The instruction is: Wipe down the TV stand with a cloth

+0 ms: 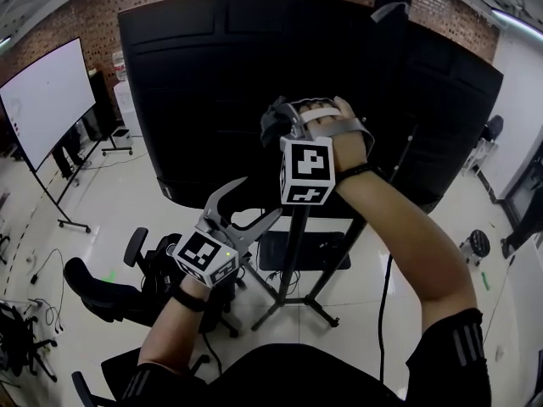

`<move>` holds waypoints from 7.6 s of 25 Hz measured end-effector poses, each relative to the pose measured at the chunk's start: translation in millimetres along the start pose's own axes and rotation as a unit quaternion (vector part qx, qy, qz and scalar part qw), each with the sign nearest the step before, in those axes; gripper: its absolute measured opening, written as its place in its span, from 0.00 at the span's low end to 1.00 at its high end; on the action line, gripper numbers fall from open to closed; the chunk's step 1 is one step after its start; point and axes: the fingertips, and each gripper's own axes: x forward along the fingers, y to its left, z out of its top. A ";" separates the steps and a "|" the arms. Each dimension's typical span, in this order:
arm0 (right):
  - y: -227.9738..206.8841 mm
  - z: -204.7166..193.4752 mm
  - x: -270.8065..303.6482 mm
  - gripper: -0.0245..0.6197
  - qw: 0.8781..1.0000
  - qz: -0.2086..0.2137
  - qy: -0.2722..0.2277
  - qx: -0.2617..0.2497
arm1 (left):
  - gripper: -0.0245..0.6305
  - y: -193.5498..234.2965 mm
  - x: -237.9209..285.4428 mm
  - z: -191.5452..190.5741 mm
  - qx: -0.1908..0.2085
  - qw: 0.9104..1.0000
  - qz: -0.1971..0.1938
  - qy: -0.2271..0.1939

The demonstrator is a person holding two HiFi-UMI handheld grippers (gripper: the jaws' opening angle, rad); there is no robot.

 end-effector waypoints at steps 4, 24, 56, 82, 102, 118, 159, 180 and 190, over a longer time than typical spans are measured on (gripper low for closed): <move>-0.5 8.9 18.1 0.13 0.996 0.001 0.051 -0.070 | 0.56 1.6 -6.0 -3.6 -0.007 1.000 -0.005 -0.004; -1.4 81.9 79.2 0.13 0.998 -0.007 0.004 -0.059 | 0.56 44.2 -59.9 -12.3 -0.013 0.999 0.041 0.010; 69.4 -0.7 51.3 0.13 0.979 0.062 0.110 -0.161 | 0.56 23.8 -25.7 -33.6 -0.038 0.999 -0.004 0.012; 61.2 117.3 63.1 0.13 0.997 0.028 -0.049 -0.061 | 0.56 52.5 -75.9 -37.6 -0.031 0.997 0.057 0.033; 11.2 -44.3 -76.9 0.13 0.952 0.000 -0.140 0.273 | 0.56 -6.7 -4.9 -12.7 -0.038 0.999 0.000 0.003; -28.9 -113.1 -50.5 0.13 0.867 0.008 -0.179 0.466 | 0.56 -16.9 45.1 26.1 -0.001 1.000 -0.009 -0.020; 213.1 -83.4 -17.3 0.18 0.806 0.122 -0.111 0.568 | 0.56 -44.5 0.3 -138.6 -0.128 0.986 0.000 0.104; 434.8 -63.3 12.9 0.18 0.765 0.218 -0.050 0.604 | 0.56 -80.3 -25.4 -324.3 -0.178 0.962 -0.021 0.207; 544.4 -54.2 28.2 0.18 0.748 0.250 -0.035 0.614 | 0.56 -97.4 -50.2 -426.4 -0.208 0.945 -0.013 0.253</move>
